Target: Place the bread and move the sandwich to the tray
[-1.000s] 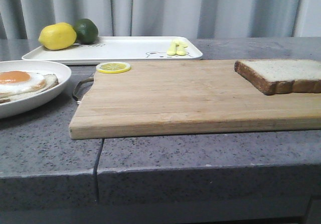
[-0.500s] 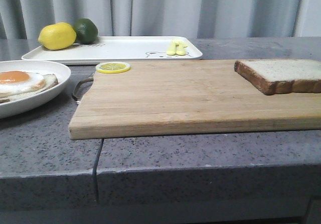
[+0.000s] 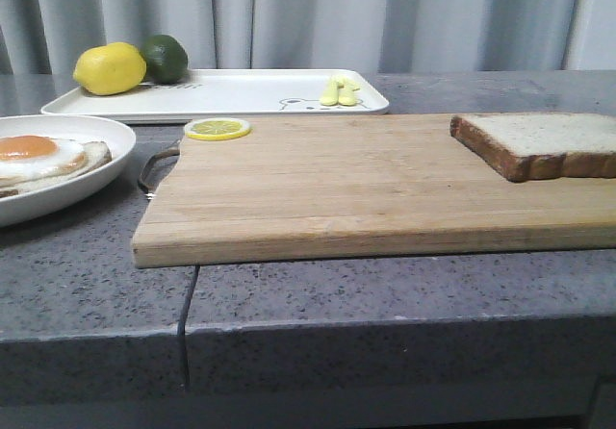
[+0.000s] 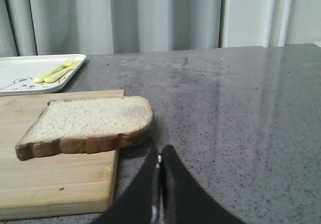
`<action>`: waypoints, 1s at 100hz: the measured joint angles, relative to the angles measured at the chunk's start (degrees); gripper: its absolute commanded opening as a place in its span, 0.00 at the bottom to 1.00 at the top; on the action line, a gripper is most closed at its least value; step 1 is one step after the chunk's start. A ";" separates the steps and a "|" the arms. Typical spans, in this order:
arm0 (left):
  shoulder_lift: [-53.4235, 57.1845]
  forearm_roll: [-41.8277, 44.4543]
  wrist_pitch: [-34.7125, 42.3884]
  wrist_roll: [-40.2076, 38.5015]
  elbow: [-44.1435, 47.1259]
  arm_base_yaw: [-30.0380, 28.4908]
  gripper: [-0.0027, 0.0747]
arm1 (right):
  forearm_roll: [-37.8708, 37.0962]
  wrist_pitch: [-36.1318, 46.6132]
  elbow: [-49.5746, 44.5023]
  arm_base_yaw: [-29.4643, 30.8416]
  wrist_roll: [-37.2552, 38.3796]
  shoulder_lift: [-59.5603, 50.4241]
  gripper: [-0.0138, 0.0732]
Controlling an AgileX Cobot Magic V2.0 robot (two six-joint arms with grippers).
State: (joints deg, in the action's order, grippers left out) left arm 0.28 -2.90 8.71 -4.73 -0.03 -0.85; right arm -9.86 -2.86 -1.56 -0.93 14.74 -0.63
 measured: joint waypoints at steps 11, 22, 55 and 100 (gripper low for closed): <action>0.00 -0.50 -0.84 0.00 -0.77 0.00 0.01 | -2.92 0.25 0.00 0.00 -0.11 0.00 0.09; -0.43 -0.50 -5.51 0.00 -4.02 0.00 0.01 | -4.93 0.25 2.12 0.00 -0.22 1.31 0.09; -13.44 -0.50 -9.60 0.00 -15.77 0.23 0.01 | -5.39 -9.46 17.53 0.00 -0.22 17.51 0.09; -26.85 -0.50 -10.70 0.00 -23.30 0.35 0.01 | -1.50 -25.37 40.64 0.00 -0.22 48.36 0.75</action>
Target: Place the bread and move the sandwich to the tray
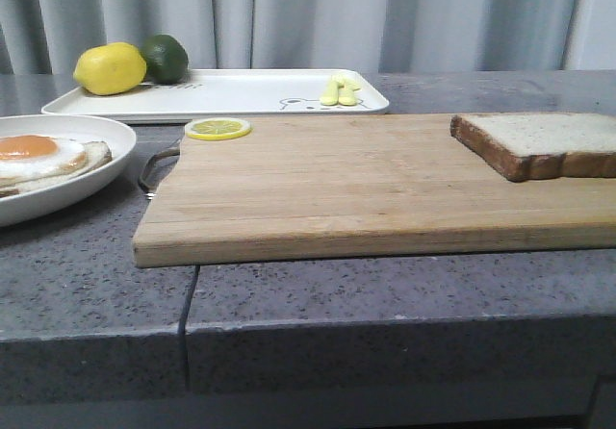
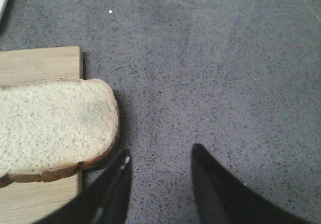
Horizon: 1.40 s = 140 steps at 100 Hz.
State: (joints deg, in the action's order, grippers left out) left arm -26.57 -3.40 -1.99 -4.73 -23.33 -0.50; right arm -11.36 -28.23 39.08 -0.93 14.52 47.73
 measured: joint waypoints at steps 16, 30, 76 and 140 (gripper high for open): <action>-0.51 0.00 0.23 0.00 -0.10 0.00 0.01 | 2.04 -7.06 7.43 0.00 0.00 9.41 0.73; -0.48 0.00 0.45 0.00 -0.09 0.00 0.01 | 4.36 -12.16 13.54 0.00 -1.03 17.18 0.72; -0.93 0.00 0.49 0.00 -0.09 0.00 0.01 | 30.56 -21.92 26.82 9.07 -21.71 36.29 0.72; -2.33 0.00 0.90 0.00 -0.09 0.00 0.01 | 51.39 -27.59 29.98 14.92 -36.68 49.55 0.68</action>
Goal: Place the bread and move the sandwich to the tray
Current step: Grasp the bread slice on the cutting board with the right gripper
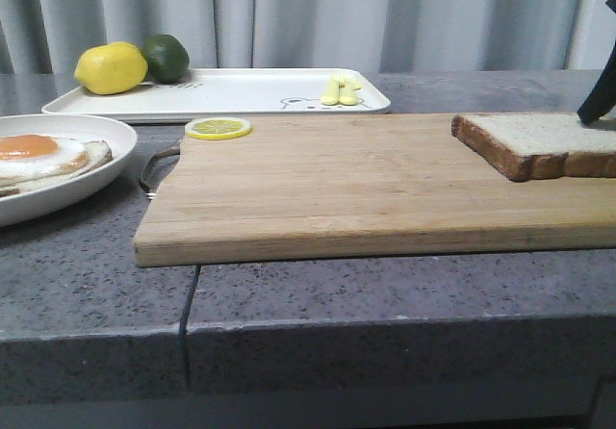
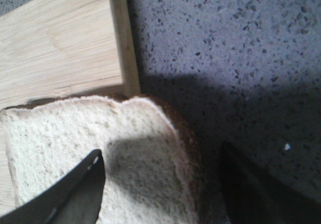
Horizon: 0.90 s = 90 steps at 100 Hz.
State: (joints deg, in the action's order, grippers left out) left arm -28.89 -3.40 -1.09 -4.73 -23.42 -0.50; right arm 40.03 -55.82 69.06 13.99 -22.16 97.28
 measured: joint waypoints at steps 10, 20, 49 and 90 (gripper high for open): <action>0.00 0.00 0.00 0.00 0.00 0.00 0.01 | 0.13 -0.49 0.00 0.00 -0.14 0.38 0.55; 0.00 0.00 0.00 0.00 0.00 0.00 0.01 | 0.95 -1.63 0.27 0.00 -0.14 1.25 0.39; 0.00 0.00 0.00 0.00 0.00 0.00 0.01 | 1.73 -2.47 0.61 0.42 -0.23 1.72 0.08; 0.00 0.00 0.00 0.00 0.00 0.00 0.01 | 11.63 -11.39 8.13 -0.21 -0.23 0.31 0.08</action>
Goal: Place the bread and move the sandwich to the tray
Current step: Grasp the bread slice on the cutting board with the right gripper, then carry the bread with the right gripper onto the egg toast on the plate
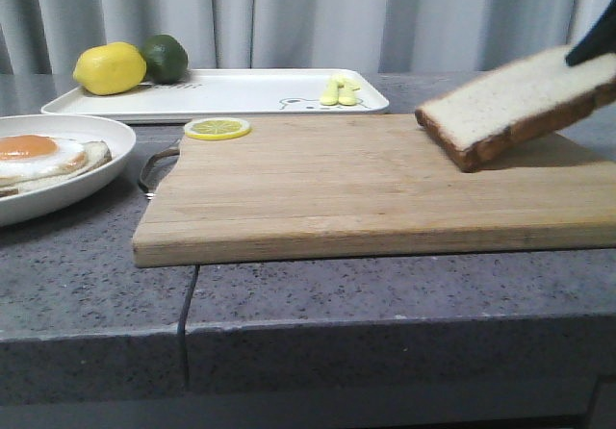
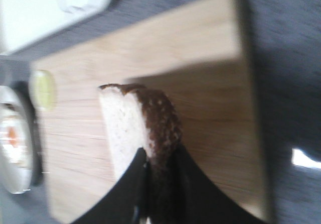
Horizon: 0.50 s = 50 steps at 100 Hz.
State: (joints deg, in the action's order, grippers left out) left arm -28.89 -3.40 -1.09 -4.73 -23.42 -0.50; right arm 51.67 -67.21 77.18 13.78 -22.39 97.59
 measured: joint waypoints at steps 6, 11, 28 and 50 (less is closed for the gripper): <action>0.00 0.00 0.09 0.00 0.00 0.00 0.01 | 3.01 -0.69 1.17 -0.60 0.00 -0.44 0.08; 0.00 0.00 0.09 0.00 0.00 0.00 0.01 | 5.06 -1.05 1.65 -1.52 0.00 -0.72 0.08; 0.00 0.00 0.09 0.00 0.00 0.00 0.01 | 8.96 -0.81 2.37 -7.45 -0.12 -0.86 0.08; 0.00 0.00 0.09 0.00 0.00 0.00 0.01 | 13.08 7.09 2.37 -20.56 -0.12 -0.86 0.08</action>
State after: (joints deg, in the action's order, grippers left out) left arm -28.89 -3.40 -1.00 -4.73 -23.42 -0.50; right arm 64.75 -60.12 79.55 -6.78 -22.51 96.73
